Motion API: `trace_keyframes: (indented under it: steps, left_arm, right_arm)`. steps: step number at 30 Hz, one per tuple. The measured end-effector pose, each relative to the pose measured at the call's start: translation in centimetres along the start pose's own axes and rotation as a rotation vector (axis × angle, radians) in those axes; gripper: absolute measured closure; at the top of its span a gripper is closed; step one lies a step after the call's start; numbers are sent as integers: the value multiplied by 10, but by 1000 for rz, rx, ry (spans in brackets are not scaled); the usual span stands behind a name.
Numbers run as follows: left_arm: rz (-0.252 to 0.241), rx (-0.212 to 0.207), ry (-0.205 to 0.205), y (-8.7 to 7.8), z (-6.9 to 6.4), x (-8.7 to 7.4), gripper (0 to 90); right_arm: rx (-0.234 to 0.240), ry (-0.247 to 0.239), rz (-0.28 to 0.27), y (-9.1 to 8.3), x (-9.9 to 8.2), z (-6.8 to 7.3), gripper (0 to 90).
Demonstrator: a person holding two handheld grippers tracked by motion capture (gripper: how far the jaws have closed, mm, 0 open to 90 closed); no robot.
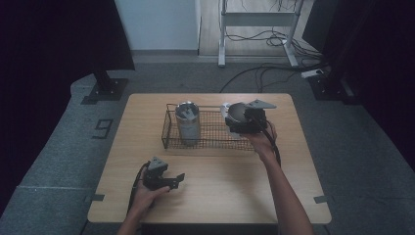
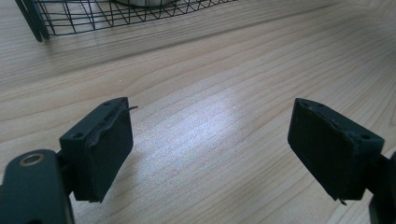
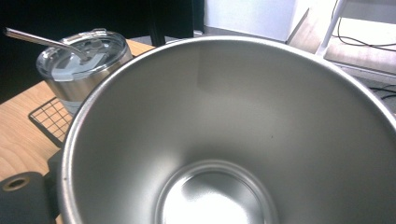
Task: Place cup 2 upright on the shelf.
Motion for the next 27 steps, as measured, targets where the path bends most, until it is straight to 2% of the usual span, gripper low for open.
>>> trace_keyframes:
  steps: [27]
  left_arm:
    - [7,6,9,1,0,-1,144]
  right_arm:
    - [-28,18,51,35,-3,-19,67]
Point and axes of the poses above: each handheld gripper's, and its own axes: y roughly forward along the jaws, x roughly out of its top, z roughly to its left, the point moved 5 cm from there along y, roughly forward along the jaws, and after that the axes turned 11 degrees about z, right-handed, at the moved point
